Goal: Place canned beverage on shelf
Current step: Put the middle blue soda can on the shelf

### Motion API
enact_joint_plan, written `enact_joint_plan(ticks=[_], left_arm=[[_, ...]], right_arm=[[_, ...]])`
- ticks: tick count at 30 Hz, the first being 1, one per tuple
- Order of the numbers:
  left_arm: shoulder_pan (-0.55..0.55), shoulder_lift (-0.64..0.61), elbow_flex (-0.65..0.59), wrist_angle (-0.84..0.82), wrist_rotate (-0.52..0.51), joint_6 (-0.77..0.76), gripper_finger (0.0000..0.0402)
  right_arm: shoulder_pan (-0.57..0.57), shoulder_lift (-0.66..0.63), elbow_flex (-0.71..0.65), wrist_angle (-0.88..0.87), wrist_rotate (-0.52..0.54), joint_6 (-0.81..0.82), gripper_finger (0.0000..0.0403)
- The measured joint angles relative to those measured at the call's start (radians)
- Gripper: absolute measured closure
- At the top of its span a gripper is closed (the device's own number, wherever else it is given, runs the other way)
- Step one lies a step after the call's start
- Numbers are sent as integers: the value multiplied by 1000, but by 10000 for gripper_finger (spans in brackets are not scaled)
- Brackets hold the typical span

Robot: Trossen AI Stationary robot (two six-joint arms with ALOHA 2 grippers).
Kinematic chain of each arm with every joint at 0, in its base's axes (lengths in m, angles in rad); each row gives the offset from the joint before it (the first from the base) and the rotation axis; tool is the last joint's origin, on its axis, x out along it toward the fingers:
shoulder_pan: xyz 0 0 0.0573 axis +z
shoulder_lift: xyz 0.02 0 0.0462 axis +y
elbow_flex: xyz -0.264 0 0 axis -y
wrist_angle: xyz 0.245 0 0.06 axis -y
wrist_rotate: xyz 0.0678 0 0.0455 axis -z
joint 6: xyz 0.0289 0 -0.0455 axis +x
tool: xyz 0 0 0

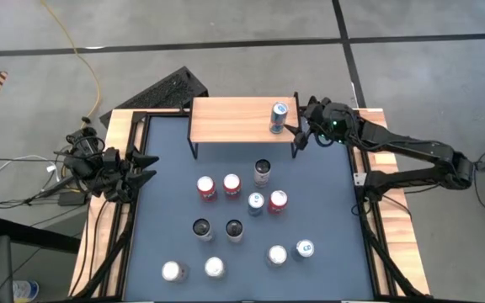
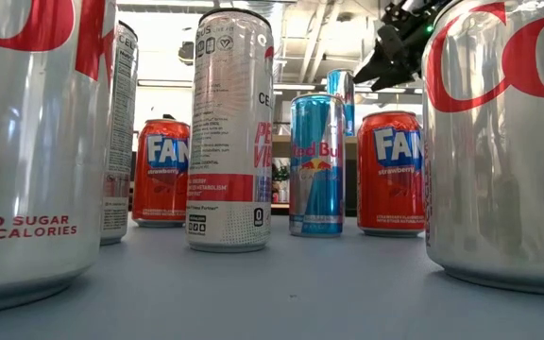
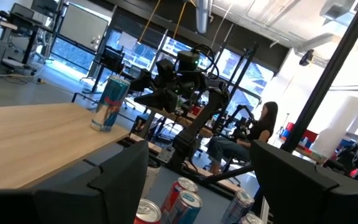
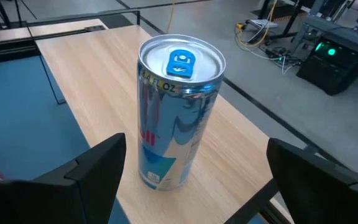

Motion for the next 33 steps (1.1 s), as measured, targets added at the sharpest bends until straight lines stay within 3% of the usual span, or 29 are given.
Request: enact_joint_plan(ticks=[12, 33], left_arm=[[0, 0, 0, -4, -1, -4, 129], [0, 0, 0, -7, -10, -9, 129]], right_arm=[[0, 112, 0, 45, 5, 3, 32], [-25, 170, 1, 203, -62, -1, 33]])
